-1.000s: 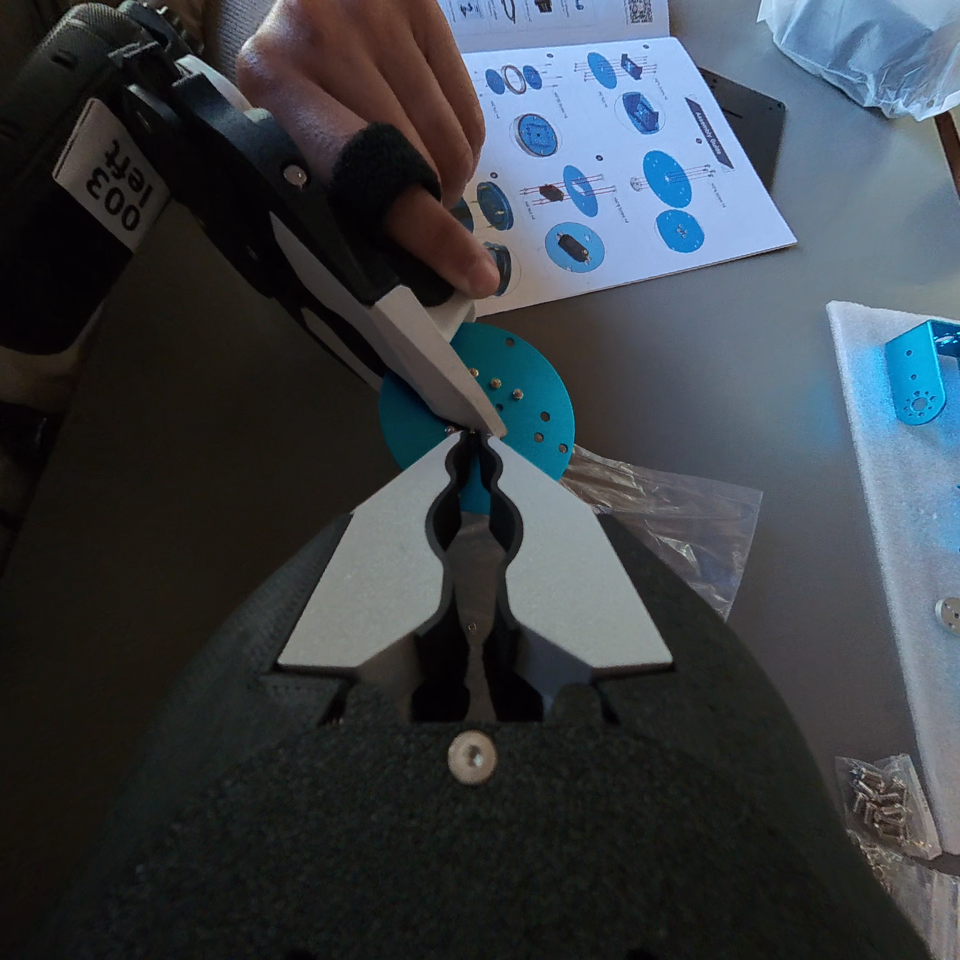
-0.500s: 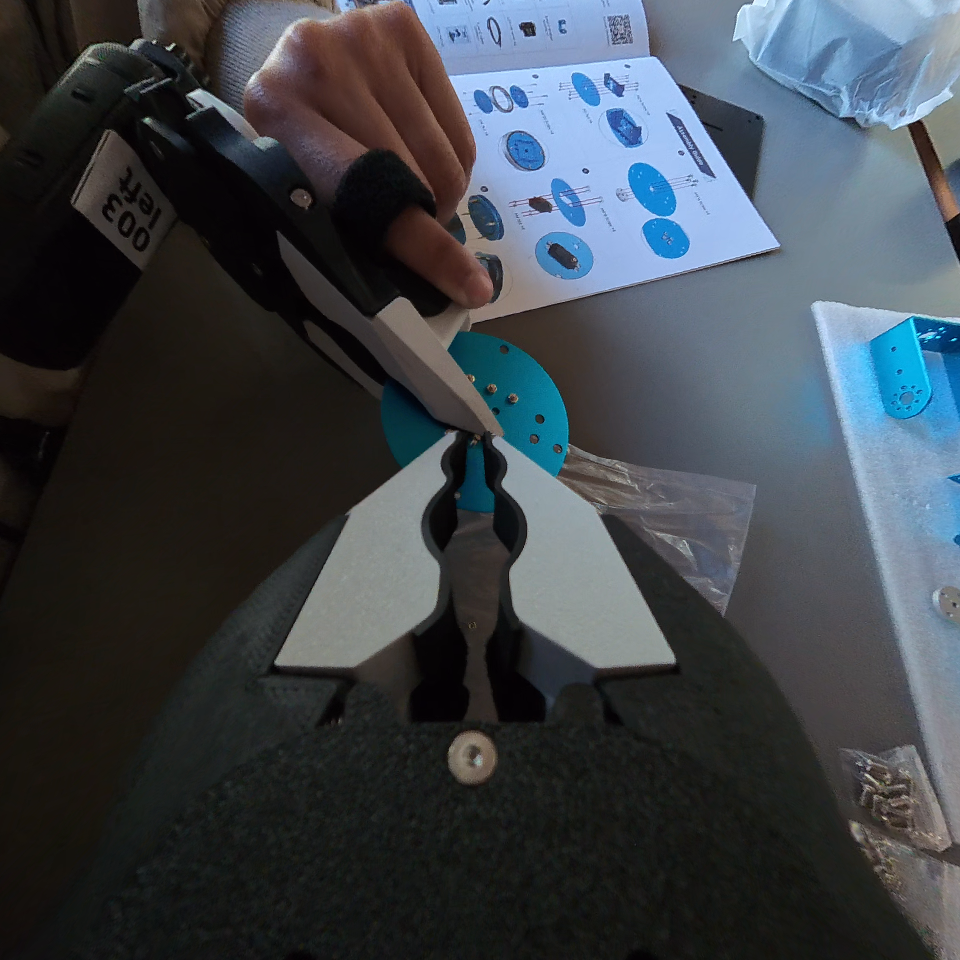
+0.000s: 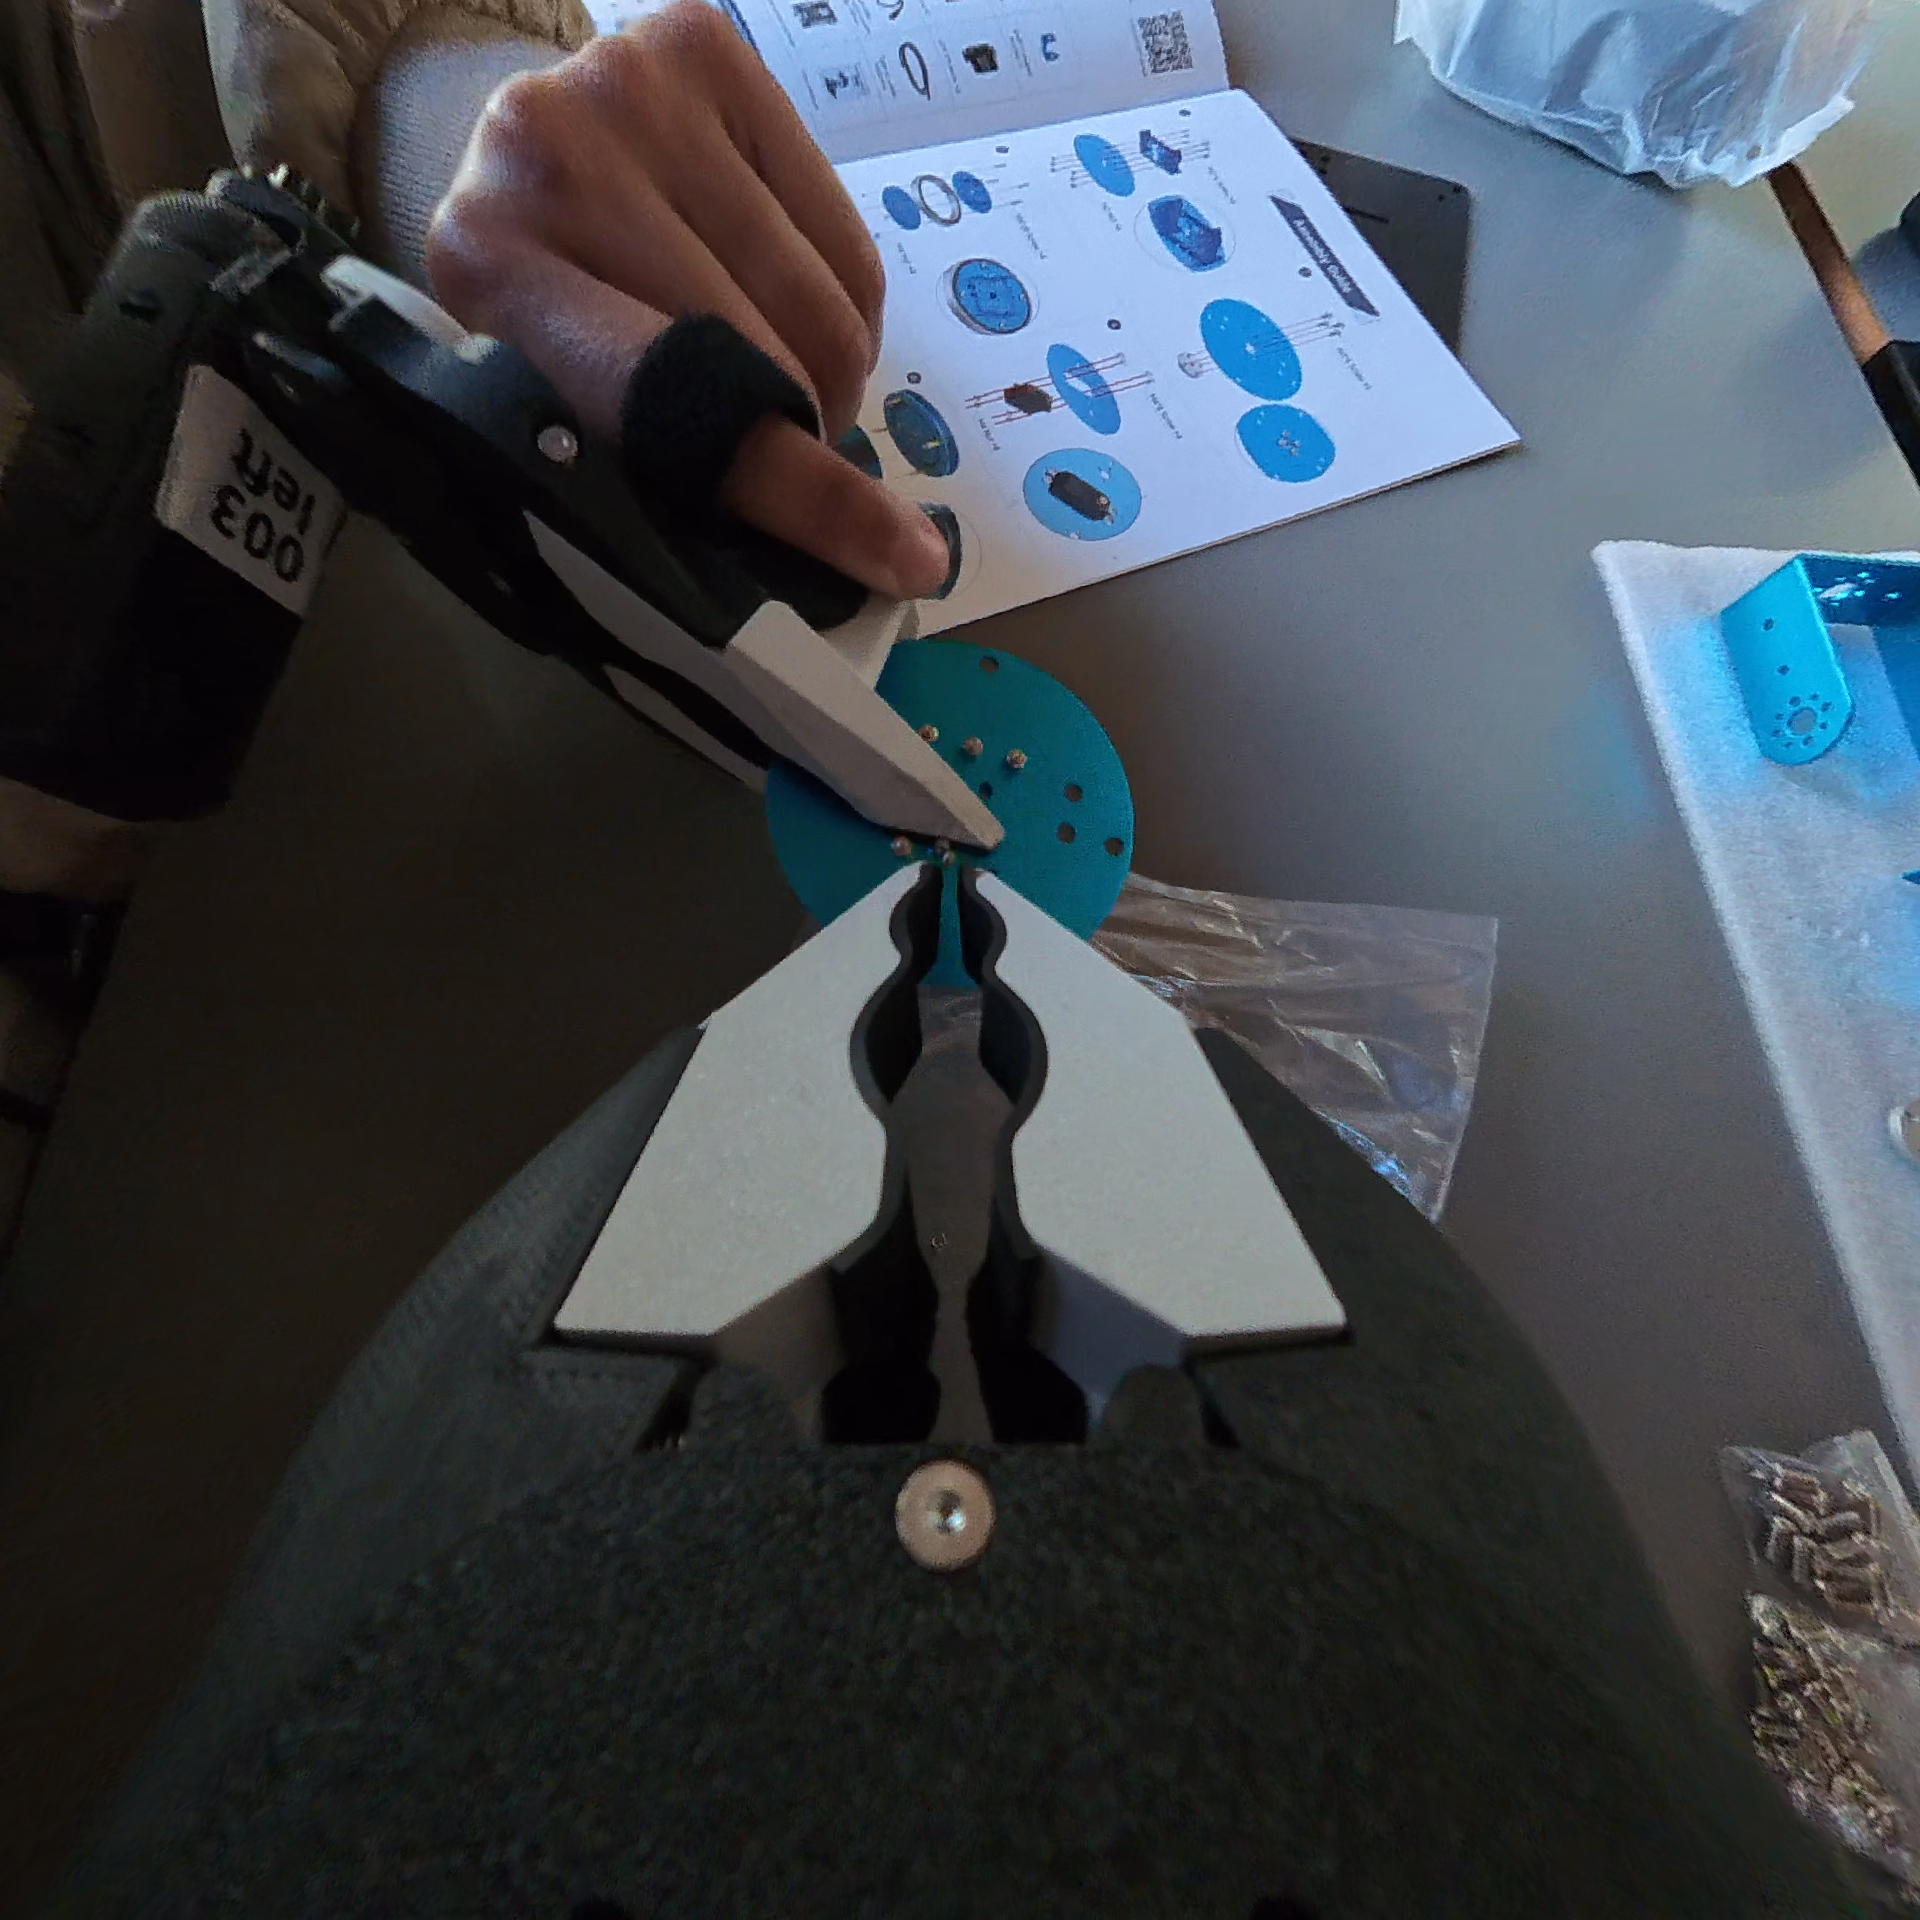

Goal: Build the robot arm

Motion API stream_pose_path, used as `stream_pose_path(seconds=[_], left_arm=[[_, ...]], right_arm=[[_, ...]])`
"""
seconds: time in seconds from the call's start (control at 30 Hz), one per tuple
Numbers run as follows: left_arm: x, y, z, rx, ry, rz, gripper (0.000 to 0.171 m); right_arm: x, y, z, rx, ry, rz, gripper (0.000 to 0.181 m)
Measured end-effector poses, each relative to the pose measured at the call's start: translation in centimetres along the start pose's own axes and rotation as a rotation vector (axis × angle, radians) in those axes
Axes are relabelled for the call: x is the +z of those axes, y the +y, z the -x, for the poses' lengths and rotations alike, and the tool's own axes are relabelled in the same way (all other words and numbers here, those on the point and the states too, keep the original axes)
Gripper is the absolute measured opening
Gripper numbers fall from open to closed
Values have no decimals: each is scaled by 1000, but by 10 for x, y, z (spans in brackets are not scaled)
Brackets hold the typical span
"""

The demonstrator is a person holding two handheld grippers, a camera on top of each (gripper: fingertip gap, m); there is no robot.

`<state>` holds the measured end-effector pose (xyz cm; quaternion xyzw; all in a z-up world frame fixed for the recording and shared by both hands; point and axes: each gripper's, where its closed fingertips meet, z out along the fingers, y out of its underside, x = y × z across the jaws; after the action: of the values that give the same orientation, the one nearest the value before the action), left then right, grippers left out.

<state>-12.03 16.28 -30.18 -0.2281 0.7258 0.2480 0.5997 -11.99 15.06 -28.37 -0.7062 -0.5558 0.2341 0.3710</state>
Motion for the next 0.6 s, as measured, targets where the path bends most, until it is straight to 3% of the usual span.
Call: stream_pose_path(seconds=[0.17,0.37,0.5,0.6], left_arm=[[8,5,-6,179,71,-6,0],[27,-15,14,442,138,-84,0],[37,-23,10,500,209,-114,1],[43,-16,7,426,224,-77,1]], right_arm=[[-22,7,-11,24,43,-17,6],[-68,29,-21,96,60,-76,7],[-70,54,-13,207,-32,-116,9],[-70,78,-13,190,-9,-18,15]])
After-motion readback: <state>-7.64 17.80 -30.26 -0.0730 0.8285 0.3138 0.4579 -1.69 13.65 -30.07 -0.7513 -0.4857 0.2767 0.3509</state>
